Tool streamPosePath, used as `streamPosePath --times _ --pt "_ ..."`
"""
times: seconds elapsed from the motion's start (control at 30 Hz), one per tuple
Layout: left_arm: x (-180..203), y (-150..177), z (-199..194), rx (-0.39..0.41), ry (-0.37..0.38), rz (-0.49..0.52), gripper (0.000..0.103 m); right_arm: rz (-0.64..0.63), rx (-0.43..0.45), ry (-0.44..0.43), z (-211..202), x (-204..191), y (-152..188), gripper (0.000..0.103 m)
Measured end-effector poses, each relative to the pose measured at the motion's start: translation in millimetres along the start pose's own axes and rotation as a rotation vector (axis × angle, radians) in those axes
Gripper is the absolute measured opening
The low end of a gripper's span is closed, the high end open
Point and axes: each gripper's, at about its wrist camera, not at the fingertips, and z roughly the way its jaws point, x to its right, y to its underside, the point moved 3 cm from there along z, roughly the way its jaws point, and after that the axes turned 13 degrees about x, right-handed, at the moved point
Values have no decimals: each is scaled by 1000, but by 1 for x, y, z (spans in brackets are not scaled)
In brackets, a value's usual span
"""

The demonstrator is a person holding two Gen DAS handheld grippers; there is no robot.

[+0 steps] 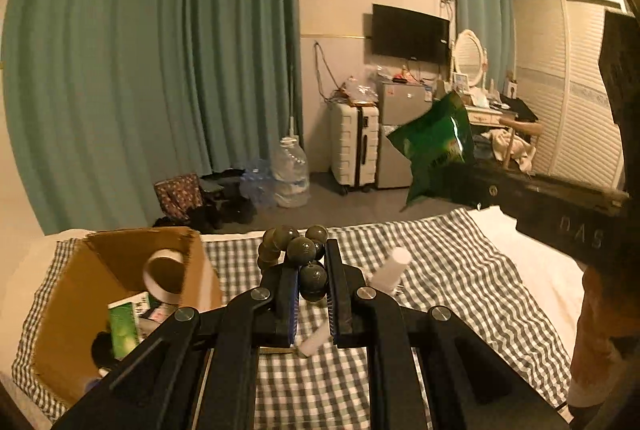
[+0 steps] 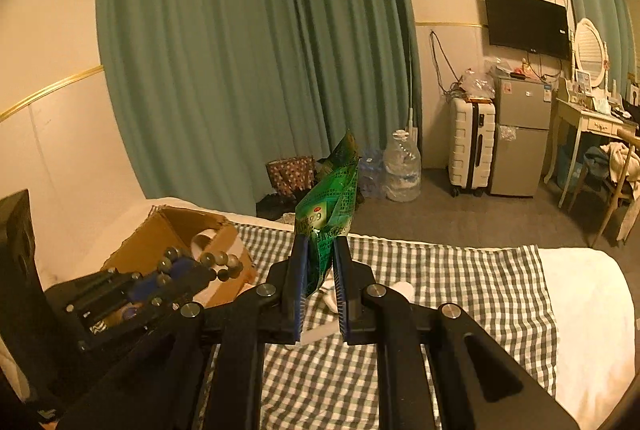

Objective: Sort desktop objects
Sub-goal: 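Carry the bead bracelet and green packet over the cardboard box with both grippers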

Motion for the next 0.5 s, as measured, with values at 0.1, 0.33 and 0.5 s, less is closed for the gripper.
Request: streamPosePath --times 0.1,0.33,0.5 --pt "-15 -5 -3 6 -43 11 10 1 2 -9 2 -11 0 12" --pt "-58 -19 -14 30 -126 8 11 -8 12 -45 13 -48 -4 12" --pt "-93 -23 -28 45 -166 0 11 -20 11 -81 20 -78 -6 12"
